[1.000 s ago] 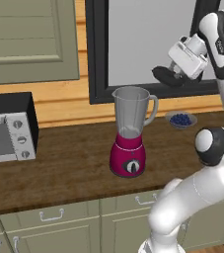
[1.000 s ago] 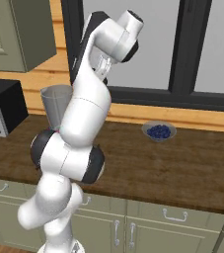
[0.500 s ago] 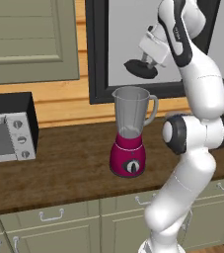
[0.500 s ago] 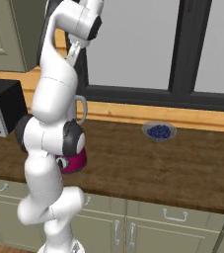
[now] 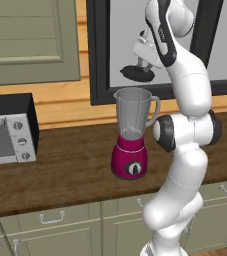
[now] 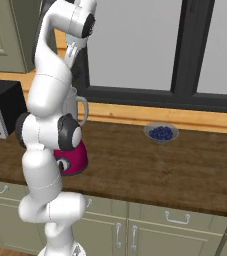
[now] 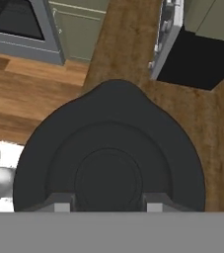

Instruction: Close the lid blender by securely placing the lid on top.

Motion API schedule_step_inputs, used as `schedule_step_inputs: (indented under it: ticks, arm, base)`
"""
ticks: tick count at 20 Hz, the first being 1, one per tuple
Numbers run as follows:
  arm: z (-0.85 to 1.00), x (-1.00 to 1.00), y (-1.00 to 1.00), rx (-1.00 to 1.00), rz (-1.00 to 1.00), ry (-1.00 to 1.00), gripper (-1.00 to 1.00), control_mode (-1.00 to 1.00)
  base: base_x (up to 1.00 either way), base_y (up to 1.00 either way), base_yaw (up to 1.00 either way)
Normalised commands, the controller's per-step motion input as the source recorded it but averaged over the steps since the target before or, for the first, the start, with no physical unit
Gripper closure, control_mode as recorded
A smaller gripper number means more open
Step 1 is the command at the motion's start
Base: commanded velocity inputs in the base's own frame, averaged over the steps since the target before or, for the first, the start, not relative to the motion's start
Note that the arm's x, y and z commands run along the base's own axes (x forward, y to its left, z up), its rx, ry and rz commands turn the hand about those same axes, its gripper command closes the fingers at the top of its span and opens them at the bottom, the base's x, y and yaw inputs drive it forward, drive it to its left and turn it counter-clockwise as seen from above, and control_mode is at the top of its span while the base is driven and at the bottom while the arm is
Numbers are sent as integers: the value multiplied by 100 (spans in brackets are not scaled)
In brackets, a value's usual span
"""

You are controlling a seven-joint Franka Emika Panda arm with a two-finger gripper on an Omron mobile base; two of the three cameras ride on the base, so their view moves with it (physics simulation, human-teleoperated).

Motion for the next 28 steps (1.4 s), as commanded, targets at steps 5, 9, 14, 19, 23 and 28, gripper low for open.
schedule_step_inputs:
  ticks: [5, 9, 14, 19, 23, 28]
  arm:
    - [-29, 0, 18, 0, 0, -2, 100, -100]
    - [-35, -4, 10, -5, 0, 0, 100, -100]
    - [-20, -7, 0, -9, 0, 0, 100, -100]
    - [-22, -2, 0, -8, 0, 0, 100, -100]
    - [-12, -8, 0, -5, 0, 0, 100, -100]
    - [0, -9, 1, 0, 0, 0, 100, -100]
  base:
    - [0, 0, 0]
    - [0, 0, 0]
    - [0, 0, 0]
    - [0, 0, 0]
    - [0, 0, 0]
    - [0, 0, 0]
